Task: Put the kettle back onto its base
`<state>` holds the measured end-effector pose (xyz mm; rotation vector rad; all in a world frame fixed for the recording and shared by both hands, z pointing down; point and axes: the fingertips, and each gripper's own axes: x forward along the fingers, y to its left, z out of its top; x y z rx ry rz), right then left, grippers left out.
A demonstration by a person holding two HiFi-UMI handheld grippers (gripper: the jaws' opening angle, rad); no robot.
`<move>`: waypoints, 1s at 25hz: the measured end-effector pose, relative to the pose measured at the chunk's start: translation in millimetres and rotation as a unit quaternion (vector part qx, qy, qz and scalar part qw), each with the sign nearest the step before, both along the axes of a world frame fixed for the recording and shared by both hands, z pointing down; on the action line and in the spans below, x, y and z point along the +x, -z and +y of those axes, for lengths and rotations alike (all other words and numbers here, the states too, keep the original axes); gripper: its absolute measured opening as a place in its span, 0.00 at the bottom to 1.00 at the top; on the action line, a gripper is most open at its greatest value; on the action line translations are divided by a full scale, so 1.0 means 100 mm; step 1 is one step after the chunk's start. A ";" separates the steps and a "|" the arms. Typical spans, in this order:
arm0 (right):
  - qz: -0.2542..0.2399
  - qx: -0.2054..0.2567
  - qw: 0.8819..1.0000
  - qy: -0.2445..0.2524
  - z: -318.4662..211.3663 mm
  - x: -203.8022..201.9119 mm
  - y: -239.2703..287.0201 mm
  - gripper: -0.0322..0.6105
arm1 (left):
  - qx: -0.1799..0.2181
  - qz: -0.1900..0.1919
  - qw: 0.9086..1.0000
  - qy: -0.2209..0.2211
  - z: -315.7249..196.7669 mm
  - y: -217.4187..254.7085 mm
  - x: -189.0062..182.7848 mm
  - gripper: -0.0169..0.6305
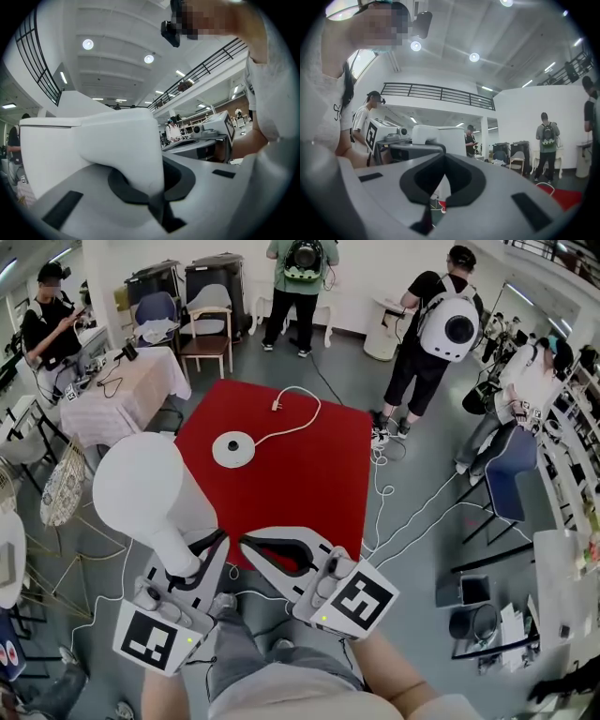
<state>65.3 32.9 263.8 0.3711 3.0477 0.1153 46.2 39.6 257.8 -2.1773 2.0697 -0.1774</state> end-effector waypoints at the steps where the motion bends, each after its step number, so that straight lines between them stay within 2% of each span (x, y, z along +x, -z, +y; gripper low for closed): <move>1: 0.001 0.001 1.000 -0.004 -0.03 -0.04 0.00 0.06 | 0.001 0.001 1.000 -0.005 -0.03 0.00 -0.04 0.05; 4: 0.002 0.001 1.000 -0.012 -0.12 -0.15 0.03 0.06 | -0.002 0.002 1.000 -0.016 -0.13 0.03 -0.14 0.05; 11: 0.005 -0.006 0.999 -0.047 -0.37 -0.76 -0.01 0.06 | -0.020 0.002 0.998 -0.062 -0.39 -0.04 -0.70 0.05; 16: 0.016 -0.014 0.997 -0.072 -0.50 -1.00 -0.04 0.06 | -0.025 0.009 0.995 -0.093 -0.54 -0.10 -0.92 0.05; 20: 0.010 -0.009 0.995 -0.102 -0.62 -1.16 -0.10 0.06 | -0.028 0.010 0.992 -0.120 -0.64 -0.18 -1.08 0.05; 25: 0.018 -0.023 0.990 -0.141 -0.85 -1.63 -0.08 0.06 | -0.040 0.009 0.986 -0.164 -0.86 -0.17 -1.54 0.05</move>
